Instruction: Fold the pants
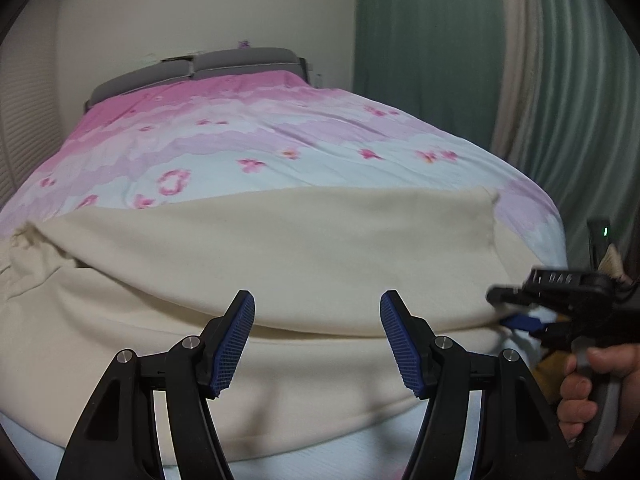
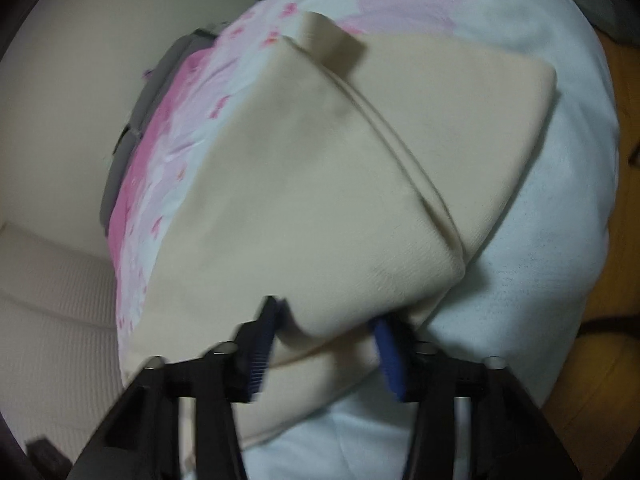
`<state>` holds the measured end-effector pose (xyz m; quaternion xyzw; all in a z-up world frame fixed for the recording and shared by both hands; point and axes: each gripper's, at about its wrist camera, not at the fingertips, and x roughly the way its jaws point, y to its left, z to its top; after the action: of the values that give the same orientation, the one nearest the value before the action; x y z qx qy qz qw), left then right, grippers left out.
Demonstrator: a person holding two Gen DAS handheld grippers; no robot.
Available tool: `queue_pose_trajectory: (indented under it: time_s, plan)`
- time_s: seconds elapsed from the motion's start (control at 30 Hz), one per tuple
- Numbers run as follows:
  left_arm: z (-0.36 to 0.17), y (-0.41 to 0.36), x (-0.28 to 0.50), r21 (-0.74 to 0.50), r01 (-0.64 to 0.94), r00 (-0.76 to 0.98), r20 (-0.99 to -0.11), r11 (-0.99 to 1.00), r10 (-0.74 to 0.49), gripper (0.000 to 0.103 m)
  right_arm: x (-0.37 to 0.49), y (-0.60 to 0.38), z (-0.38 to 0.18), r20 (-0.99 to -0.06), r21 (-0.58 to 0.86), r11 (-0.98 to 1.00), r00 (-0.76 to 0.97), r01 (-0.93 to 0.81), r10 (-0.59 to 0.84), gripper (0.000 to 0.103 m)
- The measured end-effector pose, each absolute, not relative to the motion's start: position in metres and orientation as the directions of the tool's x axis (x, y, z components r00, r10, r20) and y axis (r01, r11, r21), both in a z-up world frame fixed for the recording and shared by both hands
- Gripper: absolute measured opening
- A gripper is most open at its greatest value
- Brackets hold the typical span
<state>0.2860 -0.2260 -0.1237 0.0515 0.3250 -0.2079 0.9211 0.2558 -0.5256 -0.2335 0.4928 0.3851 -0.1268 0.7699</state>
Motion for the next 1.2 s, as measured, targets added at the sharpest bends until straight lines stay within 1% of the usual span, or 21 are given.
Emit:
queue_pose_trajectory:
  time_s: [0.03,0.1,0.17,0.2,0.3,0.37,0.47,0.53,0.6,0.7,0.77,0.8,0.83,0.93,1.03,1.2]
  plan:
    - [-0.123,-0.224,0.288,-0.044,0.406,0.705,-0.621,0.913,-0.344,0.065,0.256,-0.53,-0.238,-0.712,0.671,0.46,0.678,0.581,0.182,0.007]
    - [-0.122,-0.221,0.293,-0.053,0.385,0.71,-0.621,0.921,-0.333,0.065,0.253,-0.536,-0.234,-0.686,0.687,0.463,0.709,0.559,0.163,0.006]
    - [-0.119,-0.219,0.295,-0.054,0.378,0.716,-0.616,0.924,-0.329,0.065,0.248,-0.536,-0.216,-0.669,0.666,0.53,0.734,0.525,0.114,0.005]
    - [-0.118,-0.218,0.295,-0.052,0.375,0.721,-0.611,0.925,-0.327,0.065,0.245,-0.537,-0.198,-0.647,0.65,0.574,0.759,0.497,0.075,0.005]
    - [-0.114,-0.219,0.294,-0.063,0.375,0.725,-0.603,0.925,-0.334,0.065,0.228,-0.546,-0.16,-0.588,0.621,0.63,0.809,0.466,-0.019,0.005]
    - [-0.112,-0.221,0.291,-0.069,0.382,0.721,-0.601,0.921,-0.344,0.065,0.221,-0.557,-0.149,-0.578,0.609,0.639,0.815,0.47,-0.049,0.005]
    - [-0.113,-0.231,0.284,-0.053,0.417,0.71,-0.604,0.907,-0.362,0.065,0.219,-0.571,-0.171,-0.655,0.557,0.657,0.755,0.509,-0.029,0.005]
    - [-0.117,-0.238,0.278,-0.045,0.443,0.698,-0.61,0.895,-0.376,0.065,0.22,-0.572,-0.197,-0.705,0.544,0.655,0.709,0.525,0.018,0.005]
    - [-0.122,-0.244,0.276,-0.05,0.459,0.68,-0.623,0.887,-0.387,0.065,0.218,-0.572,-0.22,-0.73,0.555,0.64,0.68,0.532,0.068,0.006]
    - [-0.131,-0.25,0.274,-0.05,0.472,0.653,-0.65,0.88,-0.388,0.065,0.215,-0.565,-0.225,-0.728,0.576,0.614,0.68,0.54,0.086,0.009]
    - [-0.135,-0.251,0.273,-0.034,0.474,0.654,-0.656,0.88,-0.377,0.065,0.214,-0.561,-0.219,-0.747,0.546,0.622,0.662,0.561,0.059,0.025]
    - [-0.136,-0.249,0.273,-0.036,0.471,0.654,-0.656,0.881,-0.376,0.065,0.212,-0.557,-0.215,-0.761,0.522,0.63,0.648,0.575,0.039,0.04]
    - [-0.136,-0.247,0.274,-0.039,0.464,0.657,-0.655,0.885,-0.374,0.065,0.209,-0.552,-0.209,-0.77,0.5,0.637,0.638,0.587,0.015,0.049]
    - [-0.135,-0.24,0.274,-0.048,0.446,0.666,-0.649,0.894,-0.368,0.065,0.202,-0.536,-0.191,-0.766,0.443,0.684,0.641,0.579,-0.047,0.049]
    - [-0.13,-0.225,0.272,-0.045,0.427,0.684,-0.637,0.903,-0.355,0.065,0.194,-0.51,-0.167,-0.735,0.39,0.749,0.671,0.535,-0.096,0.05]
    - [-0.12,-0.19,0.269,-0.007,0.387,0.716,-0.627,0.922,-0.306,0.065,0.221,-0.449,-0.134,-0.682,0.336,0.865,0.73,0.374,-0.051,0.049]
